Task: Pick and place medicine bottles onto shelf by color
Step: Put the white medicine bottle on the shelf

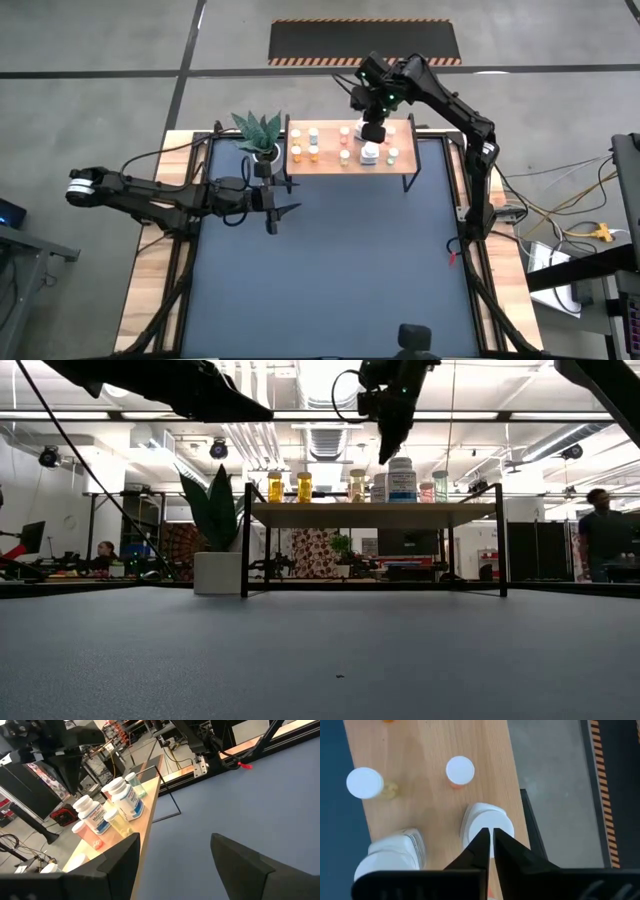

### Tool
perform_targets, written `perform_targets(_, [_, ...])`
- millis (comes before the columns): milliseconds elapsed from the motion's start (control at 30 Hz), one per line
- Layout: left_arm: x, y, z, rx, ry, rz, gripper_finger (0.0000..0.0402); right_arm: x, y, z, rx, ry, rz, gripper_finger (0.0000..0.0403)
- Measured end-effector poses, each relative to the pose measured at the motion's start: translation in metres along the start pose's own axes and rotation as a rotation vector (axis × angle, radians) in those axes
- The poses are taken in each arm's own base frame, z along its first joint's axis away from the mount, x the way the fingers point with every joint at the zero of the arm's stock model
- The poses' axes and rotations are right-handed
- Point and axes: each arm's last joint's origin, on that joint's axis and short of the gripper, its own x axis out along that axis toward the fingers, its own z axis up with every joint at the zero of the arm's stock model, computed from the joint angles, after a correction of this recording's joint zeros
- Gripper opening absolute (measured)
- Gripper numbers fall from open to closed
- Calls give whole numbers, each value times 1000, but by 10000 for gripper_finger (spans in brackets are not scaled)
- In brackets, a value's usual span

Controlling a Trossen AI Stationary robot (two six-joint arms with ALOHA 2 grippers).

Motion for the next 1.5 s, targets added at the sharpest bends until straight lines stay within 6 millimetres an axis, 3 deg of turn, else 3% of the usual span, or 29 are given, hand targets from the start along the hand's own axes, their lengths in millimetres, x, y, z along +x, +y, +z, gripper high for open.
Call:
perform_targets(333, [0, 0, 0, 0, 1, 0, 226, 17, 0, -4, -37, 57, -4, 9])
perform_targets(633, [0, 0, 0, 0, 5, 7, 226, 11, 5, -10, -327, 107, 37, 8])
perform_targets(933, [0, 0, -1, 3, 13, 7, 226, 9, 6, -7, -325, 100, -14, 8])
perform_targets(1167, [0, 0, -2, 4, 23, 14, 226, -9, 9, -12, -192, 92, -65, 8])
perform_targets(1500, [0, 0, -2, 3, 26, 17, 226, -13, 16, -17, -104, 70, 83, 8])
